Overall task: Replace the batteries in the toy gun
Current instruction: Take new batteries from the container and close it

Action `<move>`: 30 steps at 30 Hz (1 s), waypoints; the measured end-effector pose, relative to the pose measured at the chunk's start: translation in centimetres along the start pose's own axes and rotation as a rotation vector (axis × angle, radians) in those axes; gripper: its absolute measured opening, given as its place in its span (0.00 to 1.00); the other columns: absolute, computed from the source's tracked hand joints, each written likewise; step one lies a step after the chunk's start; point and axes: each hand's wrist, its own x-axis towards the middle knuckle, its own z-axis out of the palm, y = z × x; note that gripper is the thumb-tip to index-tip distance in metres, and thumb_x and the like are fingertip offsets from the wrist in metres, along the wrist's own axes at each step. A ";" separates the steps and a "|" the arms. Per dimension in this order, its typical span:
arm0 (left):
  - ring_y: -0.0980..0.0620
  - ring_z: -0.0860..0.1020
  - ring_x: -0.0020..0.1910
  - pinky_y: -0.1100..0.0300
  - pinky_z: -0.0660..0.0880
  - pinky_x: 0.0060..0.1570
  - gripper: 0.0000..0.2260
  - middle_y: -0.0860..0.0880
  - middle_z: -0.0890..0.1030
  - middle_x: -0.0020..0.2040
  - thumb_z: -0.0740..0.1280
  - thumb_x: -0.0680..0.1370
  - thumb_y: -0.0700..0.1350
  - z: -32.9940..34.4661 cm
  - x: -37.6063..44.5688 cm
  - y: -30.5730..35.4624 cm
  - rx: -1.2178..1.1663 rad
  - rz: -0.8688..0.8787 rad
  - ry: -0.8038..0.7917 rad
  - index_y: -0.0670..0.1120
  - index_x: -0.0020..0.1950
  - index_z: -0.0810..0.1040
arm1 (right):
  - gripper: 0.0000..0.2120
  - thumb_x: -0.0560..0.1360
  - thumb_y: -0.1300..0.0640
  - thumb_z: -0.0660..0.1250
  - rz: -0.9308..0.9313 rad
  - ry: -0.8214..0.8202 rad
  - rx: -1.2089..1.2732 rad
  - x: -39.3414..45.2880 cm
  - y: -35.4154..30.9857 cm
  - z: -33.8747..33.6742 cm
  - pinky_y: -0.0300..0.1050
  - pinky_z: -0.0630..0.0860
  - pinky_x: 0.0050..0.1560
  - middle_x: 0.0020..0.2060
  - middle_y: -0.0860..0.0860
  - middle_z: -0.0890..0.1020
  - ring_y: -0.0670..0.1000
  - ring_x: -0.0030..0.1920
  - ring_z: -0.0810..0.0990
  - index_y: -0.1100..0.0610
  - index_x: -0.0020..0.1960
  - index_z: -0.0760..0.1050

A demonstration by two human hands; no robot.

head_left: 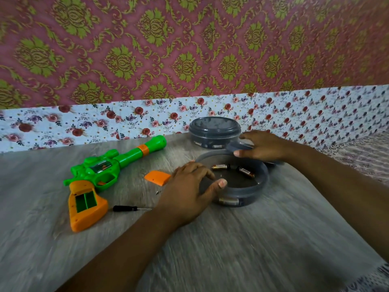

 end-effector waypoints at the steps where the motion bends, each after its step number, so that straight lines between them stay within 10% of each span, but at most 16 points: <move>1: 0.54 0.74 0.54 0.58 0.69 0.59 0.21 0.53 0.76 0.50 0.52 0.74 0.66 -0.2 0.3 0.2 -0.037 -0.017 0.038 0.54 0.48 0.75 | 0.20 0.76 0.50 0.64 -0.056 0.112 -0.040 -0.6 -0.6 -0.3 0.39 0.64 0.51 0.61 0.55 0.75 0.50 0.56 0.73 0.57 0.64 0.71; 6: 0.53 0.76 0.51 0.63 0.70 0.51 0.09 0.48 0.80 0.51 0.62 0.78 0.46 -1.4 3.9 2.1 -0.100 -0.044 0.111 0.45 0.52 0.79 | 0.09 0.77 0.61 0.60 -0.135 0.089 -0.268 -3.4 -3.8 0.5 0.44 0.74 0.44 0.46 0.55 0.80 0.51 0.43 0.77 0.59 0.53 0.77; 14: 0.45 0.75 0.52 0.60 0.65 0.46 0.12 0.40 0.76 0.58 0.60 0.78 0.37 -0.5 9.4 4.0 0.402 -0.170 -0.597 0.40 0.61 0.74 | 0.12 0.77 0.62 0.59 0.046 -0.174 -0.295 -1.8 -4.2 2.8 0.44 0.71 0.52 0.54 0.56 0.79 0.53 0.50 0.77 0.59 0.59 0.74; 30: 0.42 0.75 0.60 0.53 0.72 0.60 0.15 0.40 0.75 0.63 0.64 0.77 0.43 1.7 10.3 3.4 0.377 -0.296 -0.460 0.41 0.63 0.74 | 0.12 0.76 0.58 0.61 -0.005 -0.129 -0.245 -1.1 -3.5 3.5 0.45 0.70 0.48 0.53 0.55 0.79 0.55 0.53 0.77 0.57 0.59 0.73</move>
